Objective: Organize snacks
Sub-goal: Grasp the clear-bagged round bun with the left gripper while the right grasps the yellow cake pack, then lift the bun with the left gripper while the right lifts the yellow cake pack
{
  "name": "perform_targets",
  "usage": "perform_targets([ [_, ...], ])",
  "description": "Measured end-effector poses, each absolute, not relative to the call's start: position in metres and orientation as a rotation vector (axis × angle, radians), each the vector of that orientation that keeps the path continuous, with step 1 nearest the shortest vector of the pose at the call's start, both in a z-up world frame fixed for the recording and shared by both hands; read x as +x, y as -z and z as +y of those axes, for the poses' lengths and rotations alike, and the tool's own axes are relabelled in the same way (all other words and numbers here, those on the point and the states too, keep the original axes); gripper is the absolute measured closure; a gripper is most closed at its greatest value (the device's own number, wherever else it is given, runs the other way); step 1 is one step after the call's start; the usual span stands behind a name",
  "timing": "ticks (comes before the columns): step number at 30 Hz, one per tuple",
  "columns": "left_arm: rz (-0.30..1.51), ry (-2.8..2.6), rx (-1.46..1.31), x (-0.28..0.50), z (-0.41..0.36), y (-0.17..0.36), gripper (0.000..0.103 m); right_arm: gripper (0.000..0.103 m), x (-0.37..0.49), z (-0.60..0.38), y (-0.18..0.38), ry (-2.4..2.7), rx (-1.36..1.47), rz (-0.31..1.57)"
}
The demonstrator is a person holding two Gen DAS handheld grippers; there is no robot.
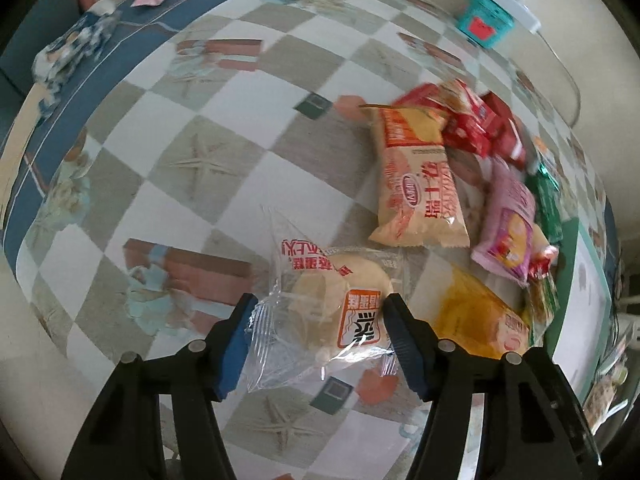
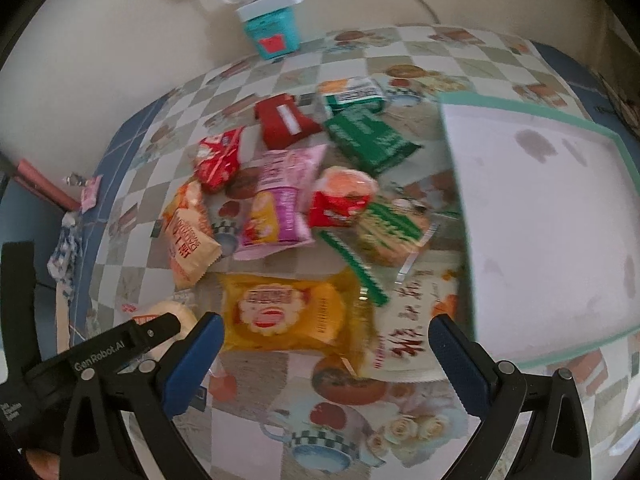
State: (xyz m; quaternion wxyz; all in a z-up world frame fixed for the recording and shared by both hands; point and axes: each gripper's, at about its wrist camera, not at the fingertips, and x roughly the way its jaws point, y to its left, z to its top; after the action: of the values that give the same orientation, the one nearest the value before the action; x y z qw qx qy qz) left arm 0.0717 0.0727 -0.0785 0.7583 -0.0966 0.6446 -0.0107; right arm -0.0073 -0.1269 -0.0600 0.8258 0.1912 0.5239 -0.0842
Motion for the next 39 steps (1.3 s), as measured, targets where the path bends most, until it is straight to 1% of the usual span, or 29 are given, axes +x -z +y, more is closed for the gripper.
perform_targets([
  [5,1.395,0.003,-0.231,0.074,0.092,0.081,0.037,0.0,0.005,-0.106,0.062,0.146,0.347,1.123],
  [9,1.4,0.016,-0.248,0.076,0.102,0.087,0.036,0.003,0.012,-0.091,0.067,0.138,0.289,1.139],
  [10,1.398,0.016,-0.248,0.076,0.104,0.088,0.036,0.006,0.014,-0.089,0.069,0.138,0.281,1.146],
  [14,1.398,0.021,-0.239,0.077,0.103,0.089,0.036,0.007,0.02,-0.086,0.081,0.149,0.267,1.176],
  [15,1.398,0.022,-0.238,0.078,0.102,0.091,0.036,0.008,0.021,-0.085,0.083,0.155,0.26,1.178],
  [17,1.398,0.024,-0.242,0.079,0.101,0.089,0.036,0.013,0.022,-0.084,0.084,0.164,0.249,1.177],
  [21,1.397,0.024,-0.254,0.075,0.1,0.084,0.036,0.019,0.022,-0.083,0.084,0.161,0.239,1.171],
  [22,1.396,0.025,-0.256,0.074,0.1,0.083,0.037,0.023,0.022,-0.083,0.083,0.159,0.237,1.169],
  [23,1.395,0.029,-0.261,0.072,0.101,0.081,0.038,0.025,0.022,-0.082,0.082,0.158,0.234,1.165],
  [30,1.391,0.046,-0.282,0.063,0.106,0.072,0.045,0.027,0.019,-0.082,0.078,0.127,0.253,1.164],
  [34,1.386,0.048,-0.288,0.06,0.109,0.067,0.048,0.027,0.015,-0.088,0.072,0.114,0.28,1.151],
  [39,1.373,0.049,-0.294,0.052,0.113,0.058,0.054,0.027,0.01,-0.096,0.06,0.104,0.317,1.125],
])
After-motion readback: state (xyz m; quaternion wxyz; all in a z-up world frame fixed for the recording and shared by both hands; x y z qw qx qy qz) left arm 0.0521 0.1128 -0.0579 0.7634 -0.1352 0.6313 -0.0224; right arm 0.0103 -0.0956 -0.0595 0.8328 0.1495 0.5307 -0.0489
